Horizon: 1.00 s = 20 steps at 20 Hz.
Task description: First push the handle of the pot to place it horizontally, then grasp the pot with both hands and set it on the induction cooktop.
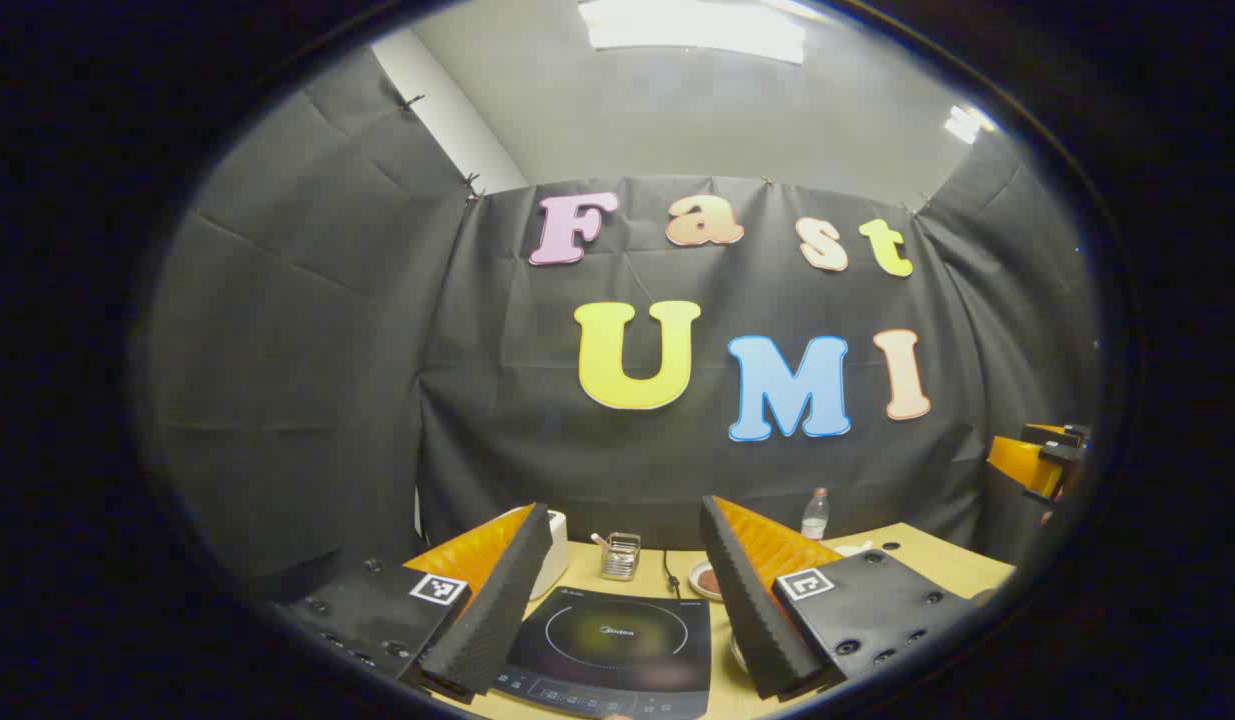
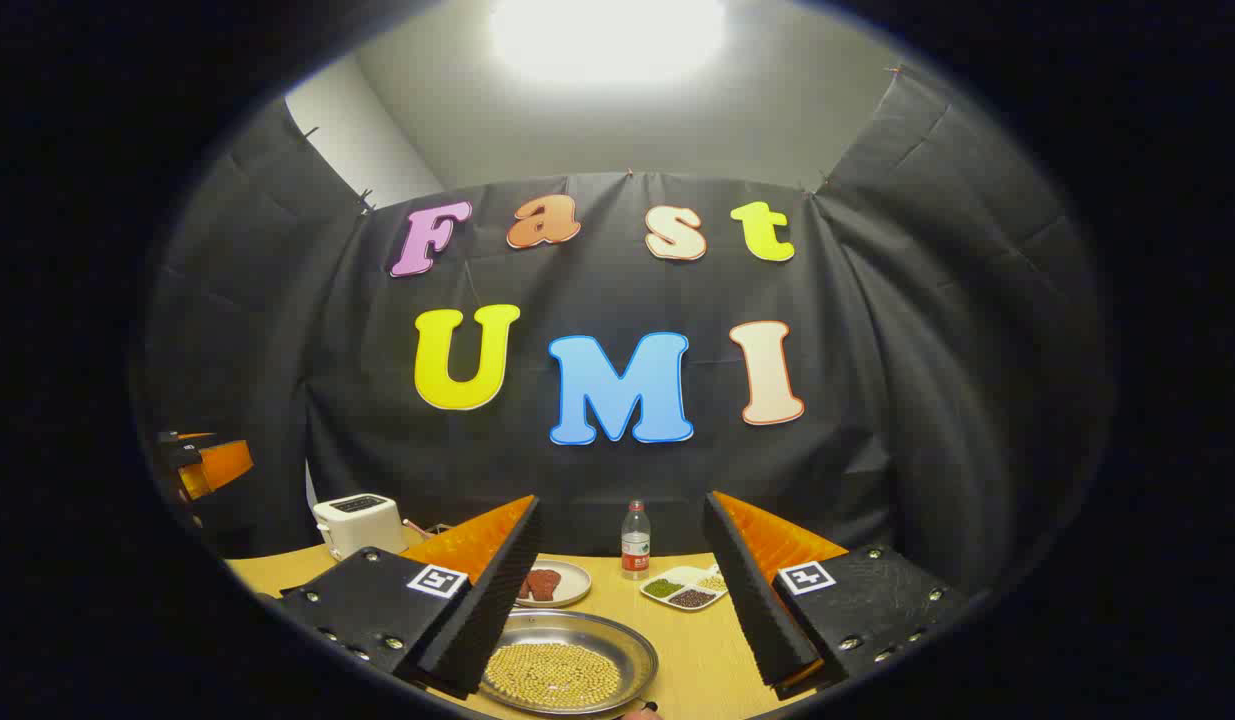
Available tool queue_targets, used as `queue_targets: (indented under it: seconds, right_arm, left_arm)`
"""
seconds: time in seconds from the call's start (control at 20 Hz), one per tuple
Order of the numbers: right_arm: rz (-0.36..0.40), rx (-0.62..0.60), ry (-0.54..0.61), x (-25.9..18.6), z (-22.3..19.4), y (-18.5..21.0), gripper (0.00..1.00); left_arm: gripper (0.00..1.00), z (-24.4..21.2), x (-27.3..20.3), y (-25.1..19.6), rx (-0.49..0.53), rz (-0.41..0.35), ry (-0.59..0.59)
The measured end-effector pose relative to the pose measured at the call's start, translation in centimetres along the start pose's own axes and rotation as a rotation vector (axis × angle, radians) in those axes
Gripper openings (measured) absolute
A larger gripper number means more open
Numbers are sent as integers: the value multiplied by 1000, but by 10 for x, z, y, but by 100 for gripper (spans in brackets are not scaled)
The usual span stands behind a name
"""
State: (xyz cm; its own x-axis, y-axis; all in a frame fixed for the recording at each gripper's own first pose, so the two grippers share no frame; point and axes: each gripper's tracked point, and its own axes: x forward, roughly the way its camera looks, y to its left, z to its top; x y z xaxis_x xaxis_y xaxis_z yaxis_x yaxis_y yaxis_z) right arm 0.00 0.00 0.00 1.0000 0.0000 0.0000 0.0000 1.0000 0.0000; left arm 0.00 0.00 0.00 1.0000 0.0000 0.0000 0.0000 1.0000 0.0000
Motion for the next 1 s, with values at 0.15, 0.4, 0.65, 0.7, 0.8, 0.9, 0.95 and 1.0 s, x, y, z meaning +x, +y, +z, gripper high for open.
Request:
queue_targets:
  seconds: [0.15,0.4,0.65,0.7,0.8,0.9,0.95,1.0]
  right_arm:
    - [-14,-1,7,-5,0,-3,97]
    - [-47,-11,-22,-17,10,-9,97]
    - [-65,-9,-14,-21,8,-15,97]
    - [-66,-11,-12,-21,8,-16,97]
    - [-64,-14,-5,-20,6,-16,97]
    - [-65,-17,-3,-18,7,-17,97]
    - [-65,-18,-1,-16,6,-17,97]
    - [-64,-18,2,-15,6,-16,97]
  left_arm:
    - [100,-5,-3,1,-8,-8,0]
    - [97,-1,1,5,0,-10,-7]
    - [100,5,1,-1,24,-25,-21]
    - [100,6,2,-3,27,-30,-24]
    - [100,6,2,-8,37,-41,-29]
    - [100,7,5,-11,47,-48,-36]
    - [100,7,5,-12,47,-51,-36]
    - [96,7,6,-13,44,-55,-35]
